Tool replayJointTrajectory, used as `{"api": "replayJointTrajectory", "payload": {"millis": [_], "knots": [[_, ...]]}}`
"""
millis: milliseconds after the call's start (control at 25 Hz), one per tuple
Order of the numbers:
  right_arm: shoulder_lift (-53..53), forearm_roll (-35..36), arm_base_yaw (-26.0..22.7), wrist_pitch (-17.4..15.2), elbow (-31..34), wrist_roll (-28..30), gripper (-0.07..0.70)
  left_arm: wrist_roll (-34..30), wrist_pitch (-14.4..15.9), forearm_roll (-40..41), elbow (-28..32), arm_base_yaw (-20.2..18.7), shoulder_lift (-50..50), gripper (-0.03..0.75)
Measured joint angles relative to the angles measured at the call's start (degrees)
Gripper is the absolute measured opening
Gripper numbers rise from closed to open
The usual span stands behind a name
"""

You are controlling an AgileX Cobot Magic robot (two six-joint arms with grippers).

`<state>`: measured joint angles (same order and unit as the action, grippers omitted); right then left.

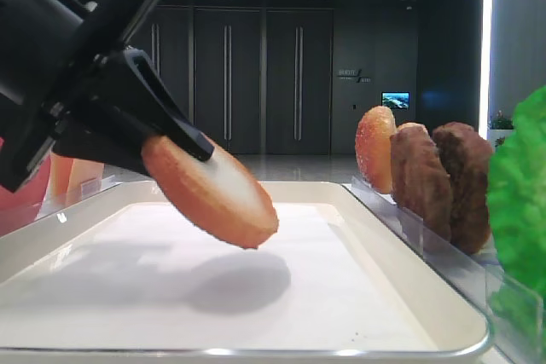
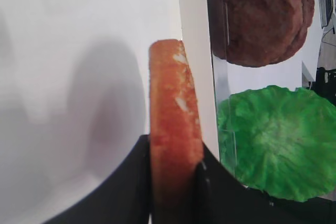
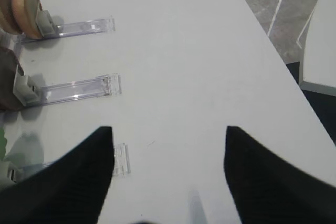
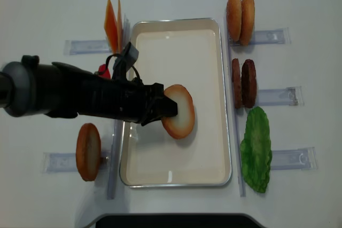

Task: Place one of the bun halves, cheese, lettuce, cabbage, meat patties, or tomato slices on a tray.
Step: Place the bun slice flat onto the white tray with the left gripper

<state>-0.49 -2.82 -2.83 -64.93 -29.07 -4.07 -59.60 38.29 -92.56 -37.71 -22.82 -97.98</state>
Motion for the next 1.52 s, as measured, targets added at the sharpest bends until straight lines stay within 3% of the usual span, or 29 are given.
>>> {"api": "replayJointTrajectory", "payload": {"millis": [720,800,920,1040,1520], "knots": [[0.0,0.0,0.0,0.0,0.0,0.0,0.434,-5.0,0.5,-3.1,0.0,0.0,-3.9,0.14],[0.0,0.0,0.0,0.0,0.0,0.0,0.434,-5.0,0.5,-3.1,0.0,0.0,-3.9,0.179],[0.0,0.0,0.0,0.0,0.0,0.0,0.434,-3.8,0.0,-2.9,0.0,0.0,-3.9,0.313],[0.0,0.0,0.0,0.0,0.0,0.0,0.434,-2.7,-0.3,-2.2,0.0,0.0,-3.9,0.396],[0.0,0.0,0.0,0.0,0.0,0.0,0.434,9.3,-0.3,8.6,-0.1,0.0,-3.9,0.426]]}}
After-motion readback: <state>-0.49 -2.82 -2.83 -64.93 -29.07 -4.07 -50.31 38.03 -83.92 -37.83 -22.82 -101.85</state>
